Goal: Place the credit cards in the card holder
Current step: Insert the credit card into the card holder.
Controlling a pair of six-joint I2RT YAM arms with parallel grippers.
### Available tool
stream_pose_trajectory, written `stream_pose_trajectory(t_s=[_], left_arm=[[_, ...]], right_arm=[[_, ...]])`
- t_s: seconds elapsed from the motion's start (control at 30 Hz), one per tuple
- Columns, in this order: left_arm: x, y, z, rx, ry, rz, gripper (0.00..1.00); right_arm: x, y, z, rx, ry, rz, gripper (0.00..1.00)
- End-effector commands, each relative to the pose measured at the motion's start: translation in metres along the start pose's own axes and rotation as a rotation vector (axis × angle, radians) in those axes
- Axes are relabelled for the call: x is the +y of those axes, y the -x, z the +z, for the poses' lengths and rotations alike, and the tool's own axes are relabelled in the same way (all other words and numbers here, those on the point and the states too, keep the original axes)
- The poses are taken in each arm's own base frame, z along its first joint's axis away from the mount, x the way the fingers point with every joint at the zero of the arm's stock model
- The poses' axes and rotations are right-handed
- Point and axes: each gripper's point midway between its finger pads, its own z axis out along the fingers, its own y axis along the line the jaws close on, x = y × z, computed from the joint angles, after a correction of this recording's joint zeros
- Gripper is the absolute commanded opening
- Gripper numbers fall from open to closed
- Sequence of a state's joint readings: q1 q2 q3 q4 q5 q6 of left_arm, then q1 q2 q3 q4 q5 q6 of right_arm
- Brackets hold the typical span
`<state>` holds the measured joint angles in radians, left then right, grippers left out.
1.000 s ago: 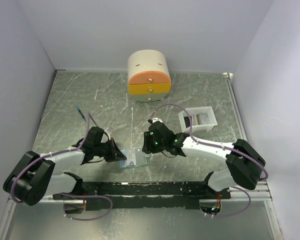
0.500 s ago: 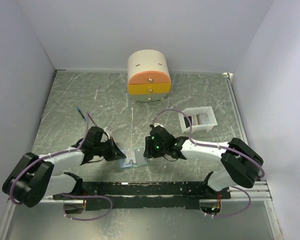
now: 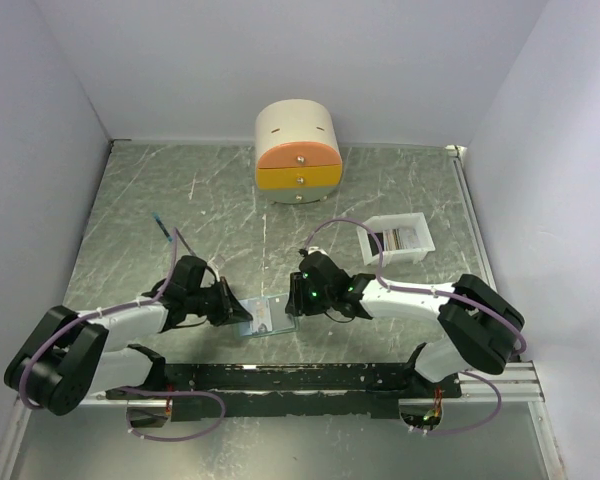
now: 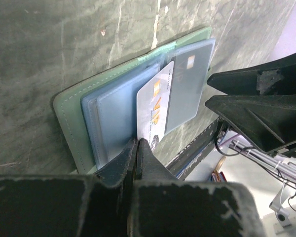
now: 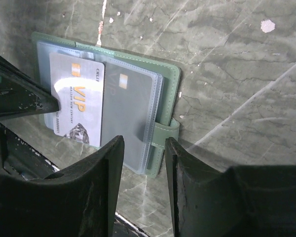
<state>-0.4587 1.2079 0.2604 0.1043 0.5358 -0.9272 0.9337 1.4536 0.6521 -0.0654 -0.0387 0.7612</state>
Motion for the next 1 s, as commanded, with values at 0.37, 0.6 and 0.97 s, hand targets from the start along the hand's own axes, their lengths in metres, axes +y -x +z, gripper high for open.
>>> stream_pose_trajectory(t_s=[0.37,0.6,0.97], left_arm=[[0.014,-0.011,0.008,0.061,0.009,-0.016,0.07],[0.011,-0.001,0.007,0.015,0.019,-0.02,0.07],[0.011,0.003,0.005,-0.028,0.022,-0.032,0.07]], right_arm=[[0.005,-0.004,0.002,0.009,0.023,0.009,0.4],[0.007,-0.006,0.002,0.009,0.025,0.006,0.39],[0.008,-0.008,0.0,0.006,0.028,0.008,0.39]])
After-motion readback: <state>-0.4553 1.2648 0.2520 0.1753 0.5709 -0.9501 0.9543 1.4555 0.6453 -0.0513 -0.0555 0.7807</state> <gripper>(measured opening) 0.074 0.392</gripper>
